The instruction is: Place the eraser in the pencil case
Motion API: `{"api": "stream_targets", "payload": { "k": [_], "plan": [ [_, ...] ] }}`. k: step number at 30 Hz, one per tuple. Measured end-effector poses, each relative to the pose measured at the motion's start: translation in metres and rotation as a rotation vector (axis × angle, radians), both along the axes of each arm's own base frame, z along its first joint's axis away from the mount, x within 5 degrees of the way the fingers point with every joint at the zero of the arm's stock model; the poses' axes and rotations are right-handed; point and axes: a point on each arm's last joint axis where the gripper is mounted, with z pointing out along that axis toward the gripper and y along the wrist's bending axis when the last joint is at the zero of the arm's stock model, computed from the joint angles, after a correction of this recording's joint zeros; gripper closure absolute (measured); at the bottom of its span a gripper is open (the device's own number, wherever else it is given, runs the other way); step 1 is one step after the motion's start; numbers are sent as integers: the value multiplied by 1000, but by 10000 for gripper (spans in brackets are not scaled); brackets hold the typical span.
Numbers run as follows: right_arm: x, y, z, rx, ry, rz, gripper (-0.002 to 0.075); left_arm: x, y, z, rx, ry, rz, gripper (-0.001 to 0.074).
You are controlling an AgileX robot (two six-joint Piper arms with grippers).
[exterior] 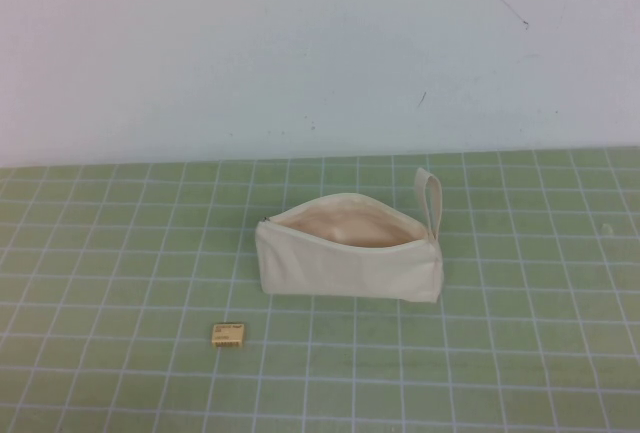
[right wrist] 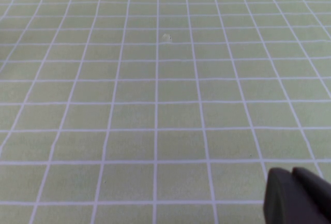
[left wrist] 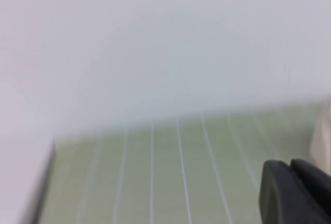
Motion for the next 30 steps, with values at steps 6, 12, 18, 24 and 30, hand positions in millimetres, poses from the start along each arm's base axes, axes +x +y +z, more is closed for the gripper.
{"api": "stream_targets", "payload": {
  "k": [6, 12, 18, 24, 30],
  "plan": [
    [0, 0, 0, 0, 0, 0, 727, -7, -6, 33, 40, -382, -62, 736],
    [0, 0, 0, 0, 0, 0, 727, -16, -7, 52, -91, -585, -106, 736],
    [0, 0, 0, 0, 0, 0, 727, -13, -2, 105, -95, -362, -42, 736],
    [0, 0, 0, 0, 0, 0, 727, 23, 1, 172, -62, -63, 41, 736],
    [0, 0, 0, 0, 0, 0, 727, 91, -8, 168, 47, 322, 22, 736]
  ]
}}
